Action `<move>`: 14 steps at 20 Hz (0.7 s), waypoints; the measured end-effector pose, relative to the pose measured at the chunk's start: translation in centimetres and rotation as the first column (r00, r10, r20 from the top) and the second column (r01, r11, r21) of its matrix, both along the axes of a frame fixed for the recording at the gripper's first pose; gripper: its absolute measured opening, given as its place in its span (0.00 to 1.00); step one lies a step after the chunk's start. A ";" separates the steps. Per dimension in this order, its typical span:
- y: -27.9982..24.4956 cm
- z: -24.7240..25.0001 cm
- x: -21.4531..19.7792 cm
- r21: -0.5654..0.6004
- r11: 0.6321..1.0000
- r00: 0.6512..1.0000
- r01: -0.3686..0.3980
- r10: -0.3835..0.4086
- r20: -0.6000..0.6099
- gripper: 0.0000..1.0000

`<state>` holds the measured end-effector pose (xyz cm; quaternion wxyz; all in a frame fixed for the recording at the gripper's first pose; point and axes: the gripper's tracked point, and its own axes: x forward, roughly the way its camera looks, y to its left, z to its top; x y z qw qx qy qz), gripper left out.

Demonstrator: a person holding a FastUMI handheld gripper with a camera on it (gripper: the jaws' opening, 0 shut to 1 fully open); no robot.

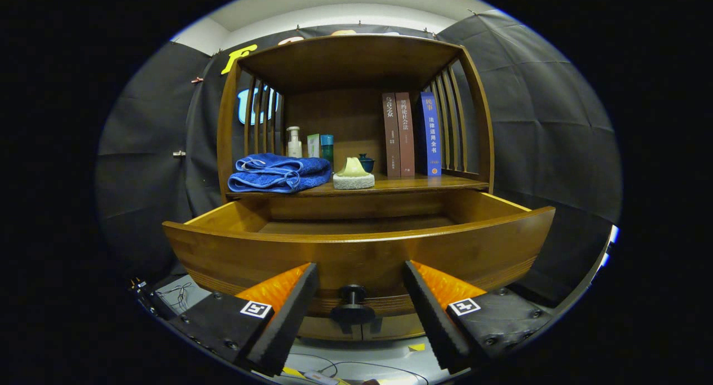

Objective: Pull open the drawer, take out the items inside it, and place them on the countertop above the cabinet.

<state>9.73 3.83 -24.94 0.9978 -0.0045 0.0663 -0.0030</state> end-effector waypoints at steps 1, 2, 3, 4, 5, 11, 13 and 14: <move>0.1 0.2 0.2 0.003 1.000 1.000 0.002 -0.002 0.007 0.99; 0.2 0.5 0.5 -0.001 1.000 1.000 0.004 -0.004 0.017 0.99; 0.3 0.4 0.9 -0.004 1.000 1.000 0.006 -0.006 0.017 0.99; 0.3 0.6 1.4 -0.002 1.000 1.000 0.007 -0.007 0.017 0.99; 0.4 0.7 2.0 0.001 1.000 1.000 0.009 -0.009 0.013 0.99; 0.3 0.6 6.0 -0.005 1.000 1.000 0.003 -0.003 0.008 0.99; 0.4 0.1 7.7 -0.004 1.000 1.000 0.003 -0.003 0.007 0.99; 0.4 0.1 8.3 -0.003 1.000 1.000 0.003 -0.003 0.007 0.99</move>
